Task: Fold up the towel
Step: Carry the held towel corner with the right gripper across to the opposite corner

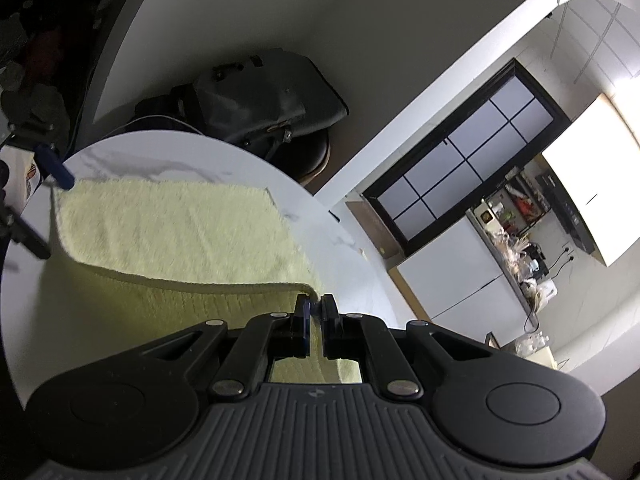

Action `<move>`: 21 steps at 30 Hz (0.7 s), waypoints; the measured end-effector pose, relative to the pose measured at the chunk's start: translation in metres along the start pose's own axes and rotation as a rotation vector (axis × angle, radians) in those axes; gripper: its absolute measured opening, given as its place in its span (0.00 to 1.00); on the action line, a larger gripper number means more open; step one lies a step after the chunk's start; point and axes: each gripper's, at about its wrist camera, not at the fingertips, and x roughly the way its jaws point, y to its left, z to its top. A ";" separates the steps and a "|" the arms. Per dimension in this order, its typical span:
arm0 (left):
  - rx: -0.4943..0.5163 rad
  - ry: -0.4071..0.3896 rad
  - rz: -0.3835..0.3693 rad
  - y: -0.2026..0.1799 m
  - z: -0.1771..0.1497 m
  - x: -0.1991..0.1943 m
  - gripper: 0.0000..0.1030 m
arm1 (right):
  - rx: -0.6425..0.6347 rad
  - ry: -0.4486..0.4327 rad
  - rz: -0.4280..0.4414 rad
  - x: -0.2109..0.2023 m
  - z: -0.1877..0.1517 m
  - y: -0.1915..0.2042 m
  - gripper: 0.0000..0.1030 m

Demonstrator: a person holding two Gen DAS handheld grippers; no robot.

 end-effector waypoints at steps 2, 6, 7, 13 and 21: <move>-0.012 -0.011 0.006 0.004 0.001 -0.002 0.93 | -0.006 -0.001 -0.001 0.003 0.004 -0.001 0.06; -0.022 -0.007 -0.005 0.008 0.003 -0.003 0.93 | -0.025 -0.003 -0.006 0.017 0.020 -0.003 0.06; -0.018 -0.005 -0.012 0.008 0.003 -0.003 0.93 | -0.026 -0.006 -0.007 0.020 0.024 -0.003 0.06; 0.002 0.017 -0.042 0.007 0.002 0.003 0.93 | -0.050 -0.029 -0.001 0.038 0.046 -0.002 0.06; -0.013 0.014 -0.063 0.013 0.004 0.004 0.93 | -0.074 -0.045 0.003 0.067 0.075 -0.001 0.06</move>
